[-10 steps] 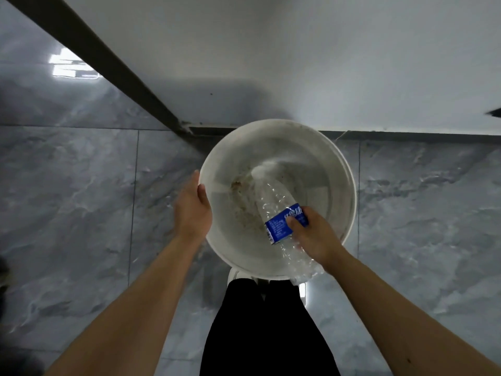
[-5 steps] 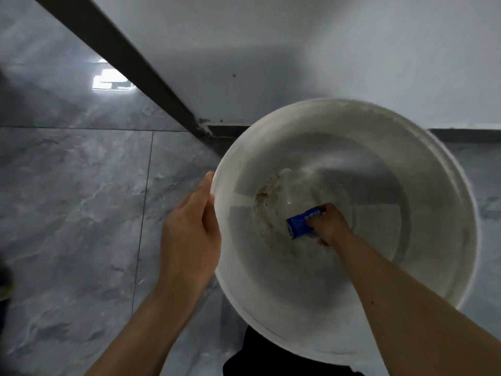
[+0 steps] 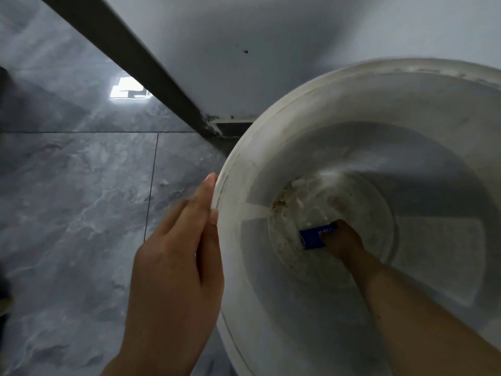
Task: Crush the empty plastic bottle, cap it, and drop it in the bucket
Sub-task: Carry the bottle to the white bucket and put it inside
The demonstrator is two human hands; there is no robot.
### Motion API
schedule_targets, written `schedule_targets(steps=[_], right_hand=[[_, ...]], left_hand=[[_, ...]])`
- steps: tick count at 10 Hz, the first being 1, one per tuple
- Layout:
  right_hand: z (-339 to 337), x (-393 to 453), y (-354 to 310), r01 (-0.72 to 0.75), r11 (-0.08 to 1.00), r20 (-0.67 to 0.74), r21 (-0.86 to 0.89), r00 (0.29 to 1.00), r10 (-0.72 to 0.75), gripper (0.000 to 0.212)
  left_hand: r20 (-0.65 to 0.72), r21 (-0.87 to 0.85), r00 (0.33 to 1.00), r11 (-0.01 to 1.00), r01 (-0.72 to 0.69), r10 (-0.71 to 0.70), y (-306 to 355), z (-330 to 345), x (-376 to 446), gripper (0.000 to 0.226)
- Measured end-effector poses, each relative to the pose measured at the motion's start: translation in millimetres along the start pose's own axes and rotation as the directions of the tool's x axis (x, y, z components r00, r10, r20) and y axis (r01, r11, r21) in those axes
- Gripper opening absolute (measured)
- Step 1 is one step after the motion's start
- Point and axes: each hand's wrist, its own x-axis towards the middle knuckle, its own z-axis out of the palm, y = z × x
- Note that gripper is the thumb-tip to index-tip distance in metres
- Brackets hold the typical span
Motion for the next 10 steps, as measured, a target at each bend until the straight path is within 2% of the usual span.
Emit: schedule_targets(steps=[3, 4, 5, 6, 7, 8, 9, 10], right_hand=[[-11, -8, -2, 0.009, 0.995, 0.009, -0.097, 1.000, -0.008, 0.045], [-19, -24, -7, 0.066, 0.994, 0.050, -0.084, 0.997, -0.061, 0.023], [-32, -48, -9, 0.036, 0.997, 0.035, -0.068, 0.999, -0.034, 0.032], [-50, -87, -17, -0.004, 0.998, 0.032, -0.057, 0.999, 0.005, 0.043], [-73, -132, -29, -0.008, 1.000, 0.007, 0.024, 1.000, 0.008, 0.027], [-96, -177, -39, 0.004, 0.997, -0.009, 0.083, 1.000, -0.003, 0.022], [-117, -214, -48, -0.003, 0.988, -0.025, 0.154, 1.000, 0.007, 0.032], [-138, -251, -53, 0.002, 0.987, -0.032, 0.163, 0.999, 0.004, 0.034]], left_hand=[[-0.023, -0.011, 0.999, 1.000, 0.022, -0.023, -1, 0, 1, 0.048], [-0.027, 0.004, 0.998, 0.999, 0.054, -0.054, 0, 1, 1, 0.039], [-0.017, -0.019, 0.993, 0.993, 0.113, -0.114, 3, 0, 1, 0.039], [0.030, -0.011, 0.986, 0.987, 0.163, -0.162, 12, -4, 2, 0.044], [0.085, -0.041, 0.972, 0.974, 0.223, -0.219, 18, -9, 4, 0.041], [0.155, -0.076, 0.947, 0.953, 0.295, -0.281, 28, -18, 9, 0.025], [0.270, 0.013, 0.895, 0.931, 0.366, -0.355, 38, -30, 15, 0.026], [0.293, 0.035, 0.881, 0.926, 0.377, -0.370, 57, -51, 12, 0.026]])
